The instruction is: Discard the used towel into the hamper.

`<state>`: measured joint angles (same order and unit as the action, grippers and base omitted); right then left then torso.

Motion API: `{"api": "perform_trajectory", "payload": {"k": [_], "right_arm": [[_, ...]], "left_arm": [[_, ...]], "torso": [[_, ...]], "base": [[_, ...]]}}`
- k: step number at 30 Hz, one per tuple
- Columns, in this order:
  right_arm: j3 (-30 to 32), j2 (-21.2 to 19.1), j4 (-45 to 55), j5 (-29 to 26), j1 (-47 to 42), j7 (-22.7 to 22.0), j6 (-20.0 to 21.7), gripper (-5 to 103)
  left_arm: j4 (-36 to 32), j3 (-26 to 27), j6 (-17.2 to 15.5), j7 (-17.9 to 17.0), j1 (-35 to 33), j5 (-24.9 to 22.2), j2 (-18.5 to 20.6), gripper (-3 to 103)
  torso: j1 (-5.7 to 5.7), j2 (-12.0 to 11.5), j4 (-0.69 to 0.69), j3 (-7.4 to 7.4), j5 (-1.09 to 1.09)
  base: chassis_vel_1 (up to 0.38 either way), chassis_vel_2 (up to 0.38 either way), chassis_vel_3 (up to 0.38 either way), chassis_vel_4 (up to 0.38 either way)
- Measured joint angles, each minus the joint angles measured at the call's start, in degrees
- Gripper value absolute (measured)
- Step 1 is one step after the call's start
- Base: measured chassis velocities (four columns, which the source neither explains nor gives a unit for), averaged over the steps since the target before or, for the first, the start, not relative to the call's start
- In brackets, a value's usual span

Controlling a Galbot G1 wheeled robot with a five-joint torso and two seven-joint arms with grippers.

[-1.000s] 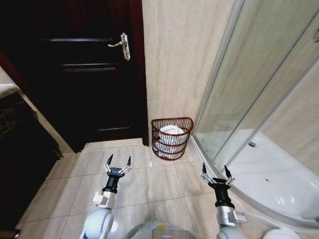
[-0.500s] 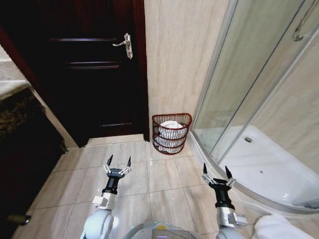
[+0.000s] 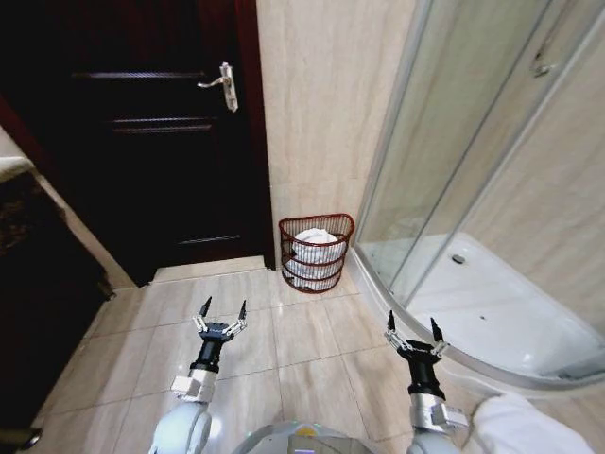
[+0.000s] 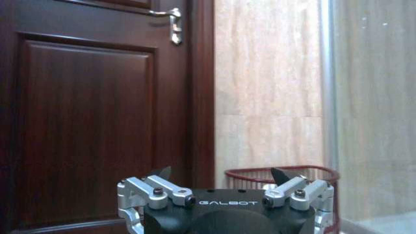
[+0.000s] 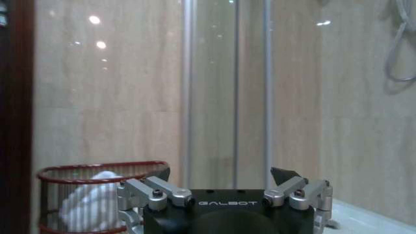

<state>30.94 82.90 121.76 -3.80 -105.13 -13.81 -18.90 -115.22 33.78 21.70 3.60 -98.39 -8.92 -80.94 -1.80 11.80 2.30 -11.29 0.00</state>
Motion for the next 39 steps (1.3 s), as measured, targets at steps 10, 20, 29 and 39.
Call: {"api": "perform_trajectory", "payload": {"k": [10, 20, 29, 39], "right_arm": [[0.34, -0.38, 0.02, -0.08, -0.01, -0.77, 0.18, 100], [1.50, -0.48, 0.04, -0.83, -0.86, -1.21, -0.15, 100], [3.03, 0.08, -0.13, -2.64, -1.63, -1.11, -1.51, 100], [3.95, 0.61, 0.17, -3.05, -2.53, -0.99, -1.74, 100]], "left_arm": [[-0.91, -0.05, -0.16, 0.28, -0.45, 0.56, -0.33, 100], [-1.19, -0.17, -0.13, 0.35, -0.68, 0.78, -0.87, 100], [-1.30, -0.62, 0.33, 0.27, -0.30, -0.20, -1.03, 100], [-0.96, -1.08, 0.36, 1.30, 0.22, -0.37, -0.82, 100]], "torso": [[0.00, -0.01, 0.01, 0.00, 0.00], [0.01, -0.01, 0.00, 0.01, 0.01], [0.00, -0.01, -0.01, 0.01, 0.01], [0.00, -0.01, 0.01, 0.01, 0.00]], "base": [[-0.100, -0.095, -0.093, -0.095], [-0.122, -0.124, -0.134, -0.133], [-0.102, -0.079, -0.092, -0.096], [-0.002, -0.003, -0.003, -0.006]]}}
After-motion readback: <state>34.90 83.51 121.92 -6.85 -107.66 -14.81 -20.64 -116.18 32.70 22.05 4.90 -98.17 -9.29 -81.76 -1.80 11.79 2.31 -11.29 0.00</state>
